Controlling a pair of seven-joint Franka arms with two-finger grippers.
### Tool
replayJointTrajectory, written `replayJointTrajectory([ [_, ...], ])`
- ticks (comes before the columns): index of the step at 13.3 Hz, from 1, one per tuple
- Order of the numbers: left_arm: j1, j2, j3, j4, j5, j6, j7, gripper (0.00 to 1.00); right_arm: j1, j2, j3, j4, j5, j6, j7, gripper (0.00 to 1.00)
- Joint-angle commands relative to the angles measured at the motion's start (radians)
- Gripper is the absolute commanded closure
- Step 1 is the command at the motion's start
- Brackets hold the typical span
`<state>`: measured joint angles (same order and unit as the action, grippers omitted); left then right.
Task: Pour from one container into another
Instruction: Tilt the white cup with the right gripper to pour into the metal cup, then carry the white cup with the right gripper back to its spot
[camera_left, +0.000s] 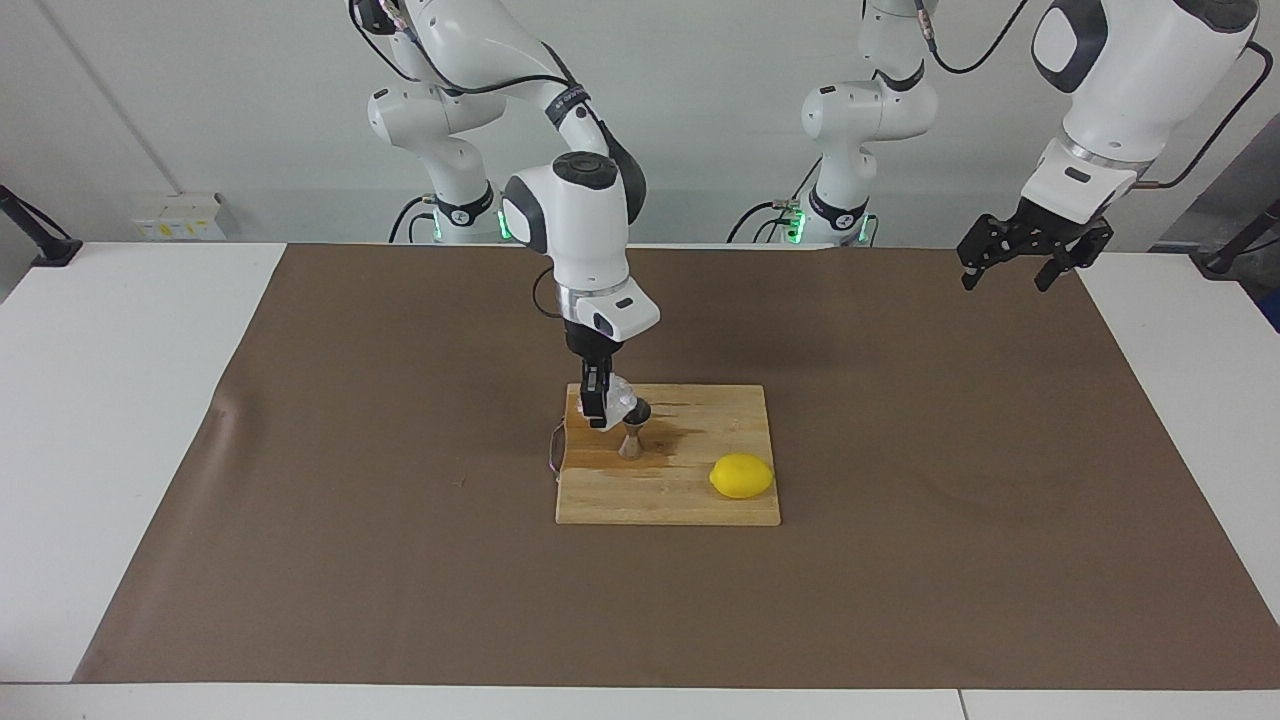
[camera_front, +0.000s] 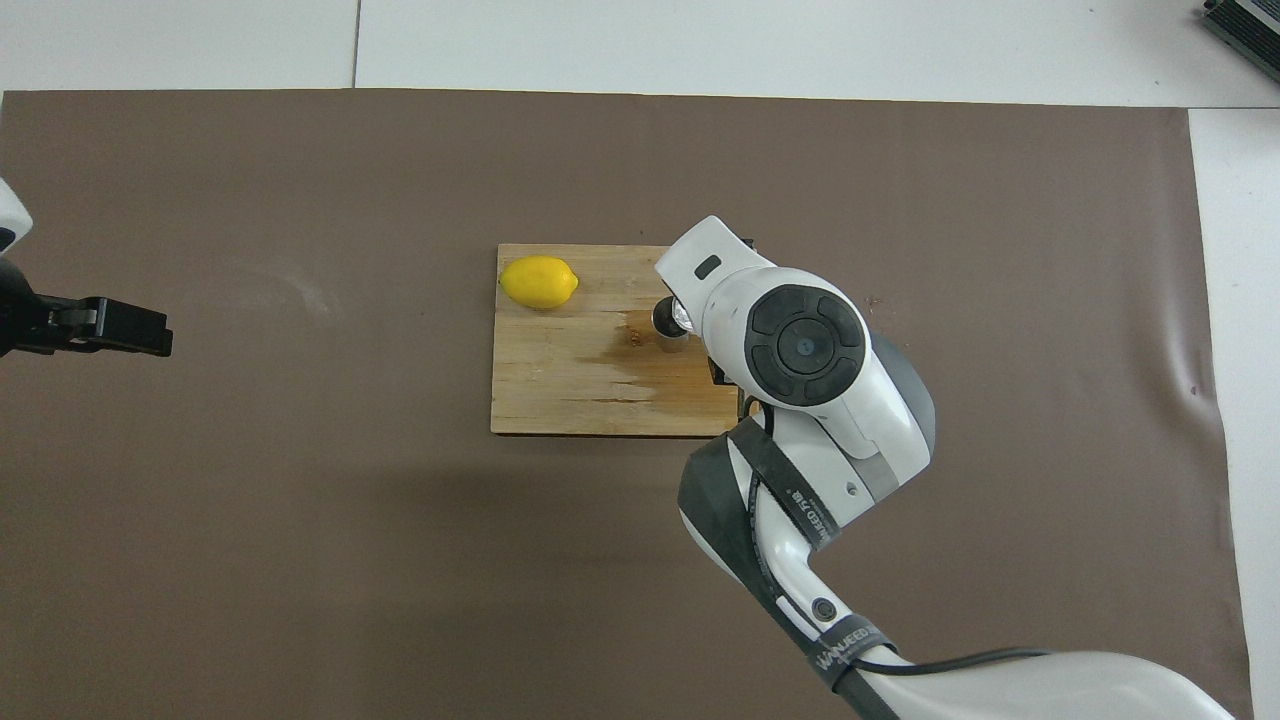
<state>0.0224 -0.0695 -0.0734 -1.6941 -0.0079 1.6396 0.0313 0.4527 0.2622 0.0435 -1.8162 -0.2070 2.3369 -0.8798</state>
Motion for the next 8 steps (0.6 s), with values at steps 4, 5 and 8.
replayJointTrajectory([
  [4,0.008,-0.012,-0.003,-0.004,0.016,-0.014,0.004,0.00,-0.019,-0.028,0.006,-0.043,-0.019,0.016,0.038,0.57],
  [5,0.008,-0.012,-0.003,-0.004,0.016,-0.014,0.002,0.00,-0.019,-0.028,0.006,-0.045,-0.017,0.015,0.038,0.57],
  [8,0.008,-0.012,-0.003,-0.004,0.016,-0.014,0.004,0.00,-0.023,-0.028,0.006,-0.045,-0.002,0.016,0.041,0.57],
])
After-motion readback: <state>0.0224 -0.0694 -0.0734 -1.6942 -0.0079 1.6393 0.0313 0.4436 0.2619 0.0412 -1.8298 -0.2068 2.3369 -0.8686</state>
